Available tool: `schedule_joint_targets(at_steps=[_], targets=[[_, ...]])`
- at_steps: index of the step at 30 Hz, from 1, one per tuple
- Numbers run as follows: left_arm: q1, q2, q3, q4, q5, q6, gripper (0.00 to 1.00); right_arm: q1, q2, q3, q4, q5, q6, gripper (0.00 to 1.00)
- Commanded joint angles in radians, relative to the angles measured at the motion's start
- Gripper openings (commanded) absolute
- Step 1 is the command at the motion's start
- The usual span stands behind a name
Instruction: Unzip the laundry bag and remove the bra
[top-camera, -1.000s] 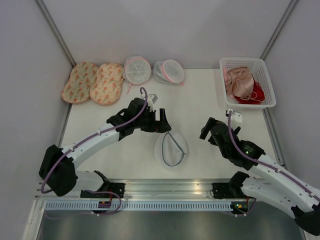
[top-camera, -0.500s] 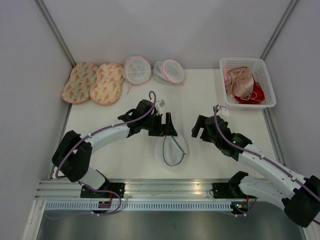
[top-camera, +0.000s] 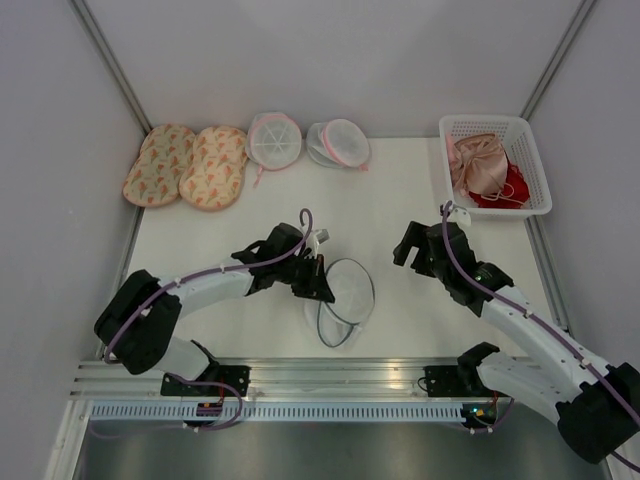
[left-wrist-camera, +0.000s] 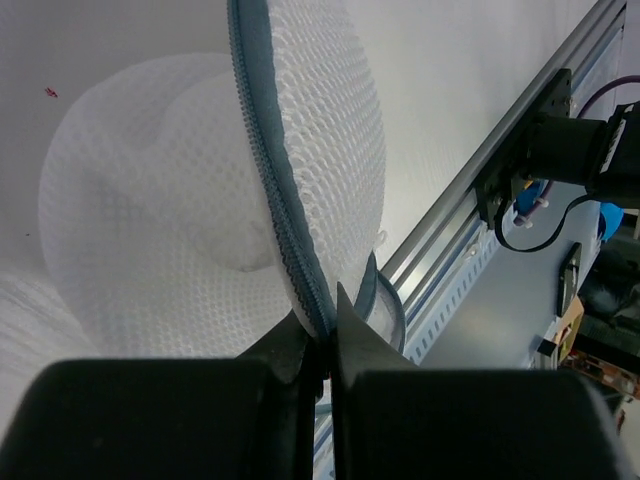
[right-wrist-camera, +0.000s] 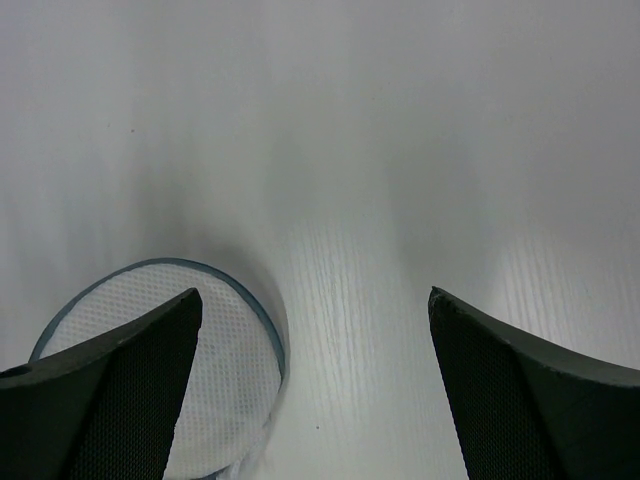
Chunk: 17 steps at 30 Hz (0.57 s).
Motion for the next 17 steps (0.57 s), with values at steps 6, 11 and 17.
schedule_joint_targets(at_steps=[6,11,17], targets=[[-0.002,-0.179,-0.078,0.093,-0.129,0.0,0.02,-0.006,-0.062,0.07,0.07,-0.236,-0.11,0.98],[-0.002,-0.242,-0.132,0.11,-0.169,-0.017,0.02,-0.006,-0.141,0.077,0.093,-0.29,-0.121,0.98],[-0.002,-0.259,-0.143,0.11,-0.163,-0.011,0.02,-0.006,-0.147,0.108,0.093,-0.316,-0.122,0.98]])
